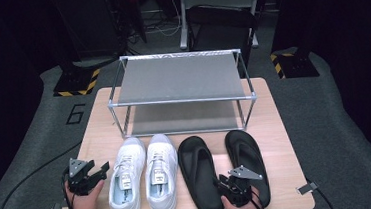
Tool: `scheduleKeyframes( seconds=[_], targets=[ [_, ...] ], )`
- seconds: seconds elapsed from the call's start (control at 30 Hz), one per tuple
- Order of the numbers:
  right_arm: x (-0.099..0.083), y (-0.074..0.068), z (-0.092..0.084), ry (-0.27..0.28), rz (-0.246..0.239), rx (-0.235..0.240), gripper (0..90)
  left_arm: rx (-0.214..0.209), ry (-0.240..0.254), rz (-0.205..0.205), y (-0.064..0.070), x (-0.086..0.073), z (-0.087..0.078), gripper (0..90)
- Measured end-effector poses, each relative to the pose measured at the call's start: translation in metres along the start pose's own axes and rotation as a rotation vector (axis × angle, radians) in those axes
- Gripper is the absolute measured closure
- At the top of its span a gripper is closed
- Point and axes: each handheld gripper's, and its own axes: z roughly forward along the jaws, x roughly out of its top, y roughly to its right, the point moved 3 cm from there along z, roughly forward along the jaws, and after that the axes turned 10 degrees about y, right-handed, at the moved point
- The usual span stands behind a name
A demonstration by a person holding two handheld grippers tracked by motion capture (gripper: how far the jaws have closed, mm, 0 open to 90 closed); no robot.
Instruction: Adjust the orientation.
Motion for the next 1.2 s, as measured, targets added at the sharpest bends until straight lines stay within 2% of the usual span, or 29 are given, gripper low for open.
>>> scheduleKeyframes(
  seconds=[0.03,0.27,0.47,0.53,0.73,0.87,1.07,1.1,1.2],
  targets=[
    [-0.001,0.0,0.0,-0.01,0.019,0.011,66.7,0.0,0.0,0.001,0.0,0.0,0.0,36.4],
    [-0.002,0.001,0.002,-0.018,0.045,0.03,64.7,0.003,0.0,0.004,0.0,0.0,0.0,36.3],
    [-0.003,0.002,0.006,-0.024,0.035,0.045,61.0,0.005,0.009,-0.003,0.0,0.0,0.0,36.4],
    [-0.003,0.004,0.006,-0.033,0.054,0.05,57.5,0.005,0.009,-0.002,0.0,0.0,0.0,36.4],
    [-0.004,0.007,0.007,-0.028,0.094,0.067,55.7,0.004,0.01,0.001,0.0,0.0,0.0,36.5],
    [-0.005,0.01,0.007,-0.035,0.145,0.1,61.3,0.004,0.005,0.002,0.0,0.0,-0.001,36.5],
    [-0.004,0.012,0.008,-0.055,0.174,0.115,60.7,0.011,0.015,0.002,0.0,0.0,0.0,36.5],
    [-0.004,0.013,0.009,-0.06,0.173,0.118,57.4,0.005,0.003,0.003,0.0,0.001,-0.001,36.5],
    [-0.004,0.015,0.009,-0.072,0.18,0.136,56.3,0.007,0.003,0.004,0.0,0.001,-0.001,36.5]
  ],
)
